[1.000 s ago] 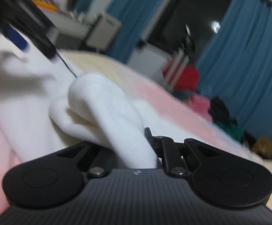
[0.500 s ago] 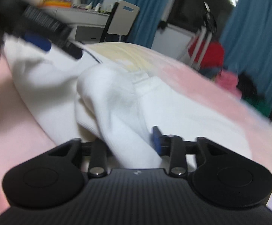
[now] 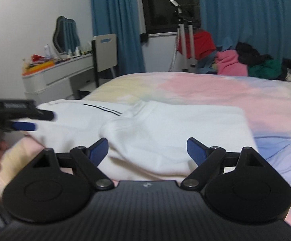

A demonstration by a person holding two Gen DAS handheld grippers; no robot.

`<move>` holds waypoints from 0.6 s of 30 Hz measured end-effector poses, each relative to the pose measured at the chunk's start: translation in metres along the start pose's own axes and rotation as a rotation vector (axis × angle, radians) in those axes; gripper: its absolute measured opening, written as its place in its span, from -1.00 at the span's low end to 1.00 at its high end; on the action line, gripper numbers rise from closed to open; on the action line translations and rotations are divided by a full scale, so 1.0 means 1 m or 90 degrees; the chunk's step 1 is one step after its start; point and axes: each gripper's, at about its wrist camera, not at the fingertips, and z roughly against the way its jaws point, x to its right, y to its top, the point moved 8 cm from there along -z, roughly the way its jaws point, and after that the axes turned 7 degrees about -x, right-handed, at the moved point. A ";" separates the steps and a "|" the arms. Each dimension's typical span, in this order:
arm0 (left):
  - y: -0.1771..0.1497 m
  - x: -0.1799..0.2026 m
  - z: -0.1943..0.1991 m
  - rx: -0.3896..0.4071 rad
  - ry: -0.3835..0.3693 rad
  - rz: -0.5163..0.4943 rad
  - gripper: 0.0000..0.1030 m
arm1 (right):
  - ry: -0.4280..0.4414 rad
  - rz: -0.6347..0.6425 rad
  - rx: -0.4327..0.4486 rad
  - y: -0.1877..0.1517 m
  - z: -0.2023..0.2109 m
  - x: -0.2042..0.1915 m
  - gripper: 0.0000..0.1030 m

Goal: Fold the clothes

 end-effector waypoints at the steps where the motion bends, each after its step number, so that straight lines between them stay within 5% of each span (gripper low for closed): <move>1: 0.004 -0.016 0.000 0.001 -0.001 0.056 0.71 | -0.009 -0.005 -0.003 0.000 -0.002 0.003 0.69; 5: 0.013 -0.077 -0.002 0.000 -0.004 0.271 0.68 | -0.053 -0.016 -0.013 0.000 -0.015 0.015 0.69; 7: 0.011 -0.090 -0.008 -0.003 -0.029 0.325 0.64 | -0.068 -0.018 -0.016 -0.002 -0.019 0.019 0.69; 15: 0.032 -0.113 -0.043 0.043 0.008 0.378 0.51 | -0.060 -0.044 0.004 0.000 -0.032 0.031 0.69; 18: 0.044 -0.119 -0.057 0.053 0.028 0.381 0.06 | -0.067 -0.027 -0.047 -0.011 -0.058 0.031 0.69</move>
